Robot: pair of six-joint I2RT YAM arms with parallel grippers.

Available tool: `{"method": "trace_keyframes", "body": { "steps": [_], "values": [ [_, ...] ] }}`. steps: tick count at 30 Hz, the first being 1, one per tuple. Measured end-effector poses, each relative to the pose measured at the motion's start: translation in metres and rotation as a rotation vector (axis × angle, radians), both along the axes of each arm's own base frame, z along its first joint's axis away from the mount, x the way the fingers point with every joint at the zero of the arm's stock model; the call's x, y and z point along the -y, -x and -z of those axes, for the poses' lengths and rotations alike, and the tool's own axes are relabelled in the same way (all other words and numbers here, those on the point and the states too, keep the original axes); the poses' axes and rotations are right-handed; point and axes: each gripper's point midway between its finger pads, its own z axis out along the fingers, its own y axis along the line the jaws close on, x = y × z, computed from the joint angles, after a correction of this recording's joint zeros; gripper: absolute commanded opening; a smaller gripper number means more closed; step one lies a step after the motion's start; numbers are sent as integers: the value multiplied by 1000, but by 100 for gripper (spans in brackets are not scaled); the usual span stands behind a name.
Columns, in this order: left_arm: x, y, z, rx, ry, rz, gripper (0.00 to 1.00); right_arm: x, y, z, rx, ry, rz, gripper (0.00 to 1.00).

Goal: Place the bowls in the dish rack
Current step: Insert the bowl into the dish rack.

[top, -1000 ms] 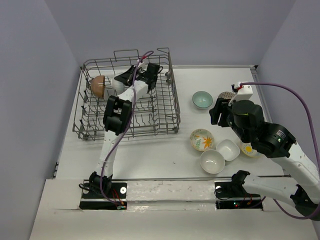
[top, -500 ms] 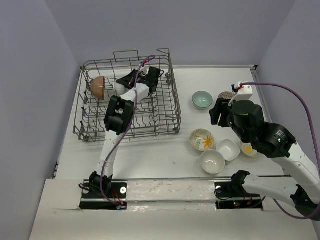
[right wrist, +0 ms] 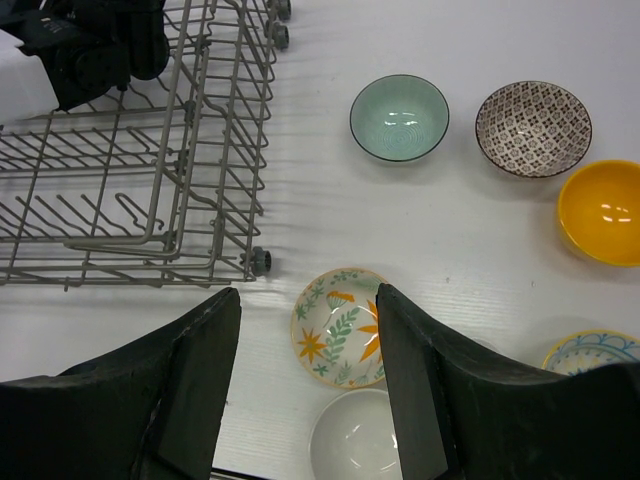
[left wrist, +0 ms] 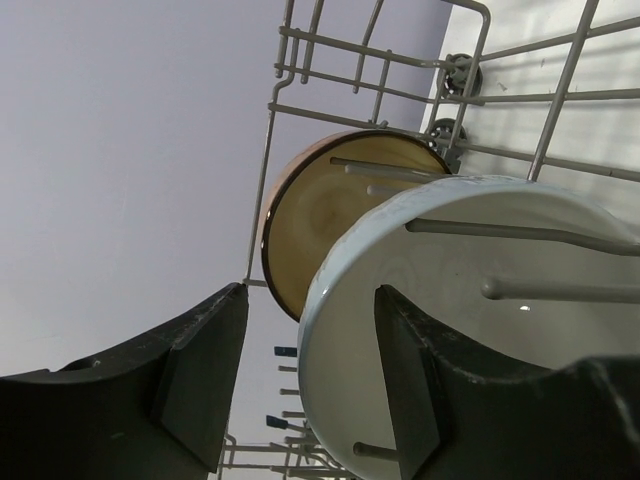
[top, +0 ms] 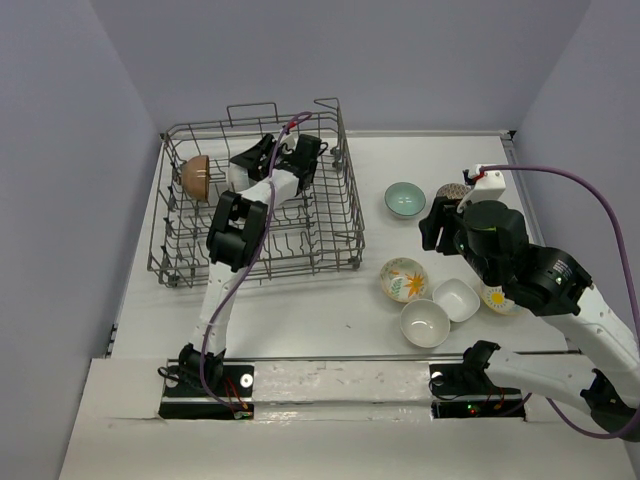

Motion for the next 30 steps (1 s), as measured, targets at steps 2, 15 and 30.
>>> {"method": "trace_keyframes", "body": {
  "steps": [2,15,30],
  "values": [
    [0,1,-1,-3,-3,0,69,0,0,0,-1,0,0,62],
    [1,5,-9,1,20,28,77,1,1,2,-10,8,1,63],
    [46,-14,-13,48,346,231,95,1,2,4,-19,8,4,62]
  ]
}}
